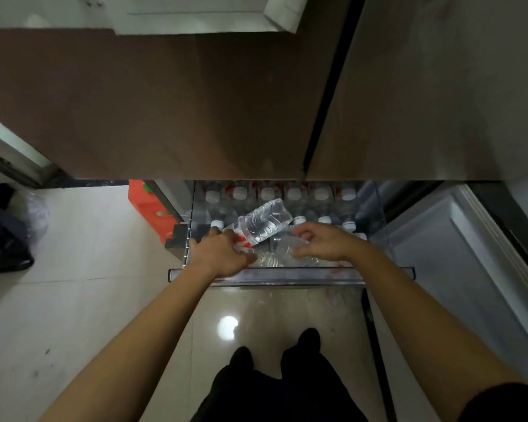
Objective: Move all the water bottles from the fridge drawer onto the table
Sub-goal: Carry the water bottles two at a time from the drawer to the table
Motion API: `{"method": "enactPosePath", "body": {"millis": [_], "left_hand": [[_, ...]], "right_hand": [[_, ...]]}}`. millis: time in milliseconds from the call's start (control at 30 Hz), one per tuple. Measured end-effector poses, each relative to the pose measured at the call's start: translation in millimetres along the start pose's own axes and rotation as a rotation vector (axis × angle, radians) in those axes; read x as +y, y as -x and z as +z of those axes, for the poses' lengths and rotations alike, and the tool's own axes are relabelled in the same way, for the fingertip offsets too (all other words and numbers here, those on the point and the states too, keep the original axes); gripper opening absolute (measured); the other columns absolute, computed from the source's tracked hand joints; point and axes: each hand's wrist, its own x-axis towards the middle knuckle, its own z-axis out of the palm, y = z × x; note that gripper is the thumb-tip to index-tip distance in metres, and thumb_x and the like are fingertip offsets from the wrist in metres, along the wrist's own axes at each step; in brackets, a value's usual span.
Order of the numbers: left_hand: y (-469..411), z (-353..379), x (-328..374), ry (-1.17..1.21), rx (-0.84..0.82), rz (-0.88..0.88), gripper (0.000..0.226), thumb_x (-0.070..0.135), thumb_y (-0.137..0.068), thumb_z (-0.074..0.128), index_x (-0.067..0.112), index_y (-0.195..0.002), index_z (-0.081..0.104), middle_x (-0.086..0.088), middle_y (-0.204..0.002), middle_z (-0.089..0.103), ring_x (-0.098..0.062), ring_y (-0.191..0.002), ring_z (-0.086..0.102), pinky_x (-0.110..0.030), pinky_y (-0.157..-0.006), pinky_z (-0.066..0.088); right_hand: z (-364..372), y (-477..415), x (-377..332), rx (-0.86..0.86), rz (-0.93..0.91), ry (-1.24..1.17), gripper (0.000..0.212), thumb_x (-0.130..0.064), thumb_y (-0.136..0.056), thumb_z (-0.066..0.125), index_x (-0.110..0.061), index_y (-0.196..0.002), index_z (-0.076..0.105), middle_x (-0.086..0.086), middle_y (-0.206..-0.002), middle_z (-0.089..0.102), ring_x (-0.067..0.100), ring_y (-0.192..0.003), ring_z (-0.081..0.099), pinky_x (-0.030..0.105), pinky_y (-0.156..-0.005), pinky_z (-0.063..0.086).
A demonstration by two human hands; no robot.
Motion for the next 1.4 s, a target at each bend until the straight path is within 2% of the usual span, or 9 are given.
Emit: {"method": "enactPosePath", "body": {"millis": [167, 300, 500, 733, 833, 933, 1100, 1200, 1400], "left_hand": [[-14, -3, -6, 0.032, -0.16, -0.042, 0.104, 0.081, -0.061, 0.069, 0.032, -0.146, 0.035, -0.011, -0.152, 0.037, -0.035, -0.133, 0.047, -0.051, -0.11, 0.04], [-18, -3, -3, 0.038, -0.178, -0.043, 0.108, 0.073, -0.059, 0.078, 0.03, -0.147, 0.031, -0.01, -0.152, 0.038, -0.034, -0.134, 0.046, -0.05, -0.11, 0.041], [-18, -3, -8, 0.162, -0.164, -0.019, 0.091, 0.059, -0.065, 0.083, 0.022, -0.138, 0.043, -0.005, -0.132, 0.06, -0.027, -0.116, 0.06, -0.039, -0.101, 0.049], [-13, -11, -6, 0.101, -0.139, 0.003, 0.089, 0.071, -0.059, 0.08, 0.021, -0.128, 0.054, -0.002, -0.121, 0.066, -0.024, -0.106, 0.062, -0.035, -0.095, 0.052], [-9, -18, -2, -0.002, -0.037, 0.043, 0.088, 0.078, -0.055, 0.076, 0.022, -0.119, 0.059, -0.002, -0.115, 0.068, -0.024, -0.102, 0.064, -0.034, -0.087, 0.053], [-2, -35, 13, -0.124, 0.113, 0.069, 0.086, 0.085, -0.048, 0.073, 0.021, -0.105, 0.058, -0.001, -0.096, 0.066, -0.023, -0.085, 0.062, -0.031, -0.069, 0.048], [6, -45, 32, -0.206, 0.377, 0.151, 0.086, 0.075, -0.051, 0.078, 0.019, -0.109, 0.049, -0.002, -0.09, 0.063, -0.027, -0.085, 0.064, -0.034, -0.068, 0.051], [9, -38, 31, -0.073, 0.485, 0.177, 0.086, 0.067, -0.059, 0.081, 0.018, -0.123, 0.052, -0.011, -0.108, 0.063, -0.032, -0.093, 0.065, -0.04, -0.076, 0.057], [11, -25, 27, 0.715, 0.679, 0.073, 0.07, 0.04, -0.065, 0.091, 0.011, -0.118, 0.056, -0.012, -0.12, 0.059, -0.027, -0.103, 0.06, -0.036, -0.088, 0.053]], "right_hand": [[5, -12, -5, -0.053, -0.044, 0.306, 0.087, -0.057, -0.067, 0.083, -0.038, -0.143, 0.045, -0.001, -0.143, 0.042, 0.021, -0.128, 0.043, 0.033, -0.101, 0.041], [12, -16, -10, 0.024, -0.088, 0.426, 0.083, -0.055, -0.065, 0.083, -0.037, -0.138, 0.048, 0.004, -0.14, 0.045, 0.026, -0.129, 0.042, 0.039, -0.104, 0.042], [6, -1, -18, 0.14, -0.104, 0.405, 0.078, -0.054, -0.061, 0.086, -0.03, -0.126, 0.049, -0.004, -0.124, 0.057, 0.018, -0.105, 0.057, 0.032, -0.078, 0.047], [-17, 29, -24, 0.391, -0.054, 0.407, 0.084, -0.064, -0.065, 0.08, -0.03, -0.132, 0.044, -0.003, -0.125, 0.063, 0.022, -0.11, 0.061, 0.035, -0.085, 0.05], [-35, 41, -20, 0.553, -0.052, 0.251, 0.083, -0.069, -0.065, 0.077, -0.024, -0.131, 0.056, 0.002, -0.12, 0.066, 0.025, -0.109, 0.063, 0.038, -0.089, 0.053], [-47, 45, -7, 0.633, -0.018, 0.038, 0.072, -0.064, -0.064, 0.081, -0.017, -0.116, 0.067, 0.001, -0.113, 0.07, 0.021, -0.104, 0.064, 0.028, -0.082, 0.051], [-61, 44, 16, 0.317, 0.221, -0.082, 0.059, -0.049, -0.062, 0.089, -0.021, -0.103, 0.057, -0.002, -0.106, 0.063, 0.011, -0.085, 0.062, 0.021, -0.048, 0.048], [-67, 38, 20, 0.181, 0.259, 0.093, 0.057, -0.053, -0.065, 0.084, -0.024, -0.105, 0.055, 0.0, -0.107, 0.063, 0.014, -0.087, 0.064, 0.025, -0.056, 0.054], [-61, 13, 2, -0.117, 0.344, 0.514, 0.105, -0.08, -0.043, 0.081, -0.02, -0.126, 0.057, 0.001, -0.135, 0.058, 0.021, -0.111, 0.058, 0.035, -0.085, 0.05]]}}
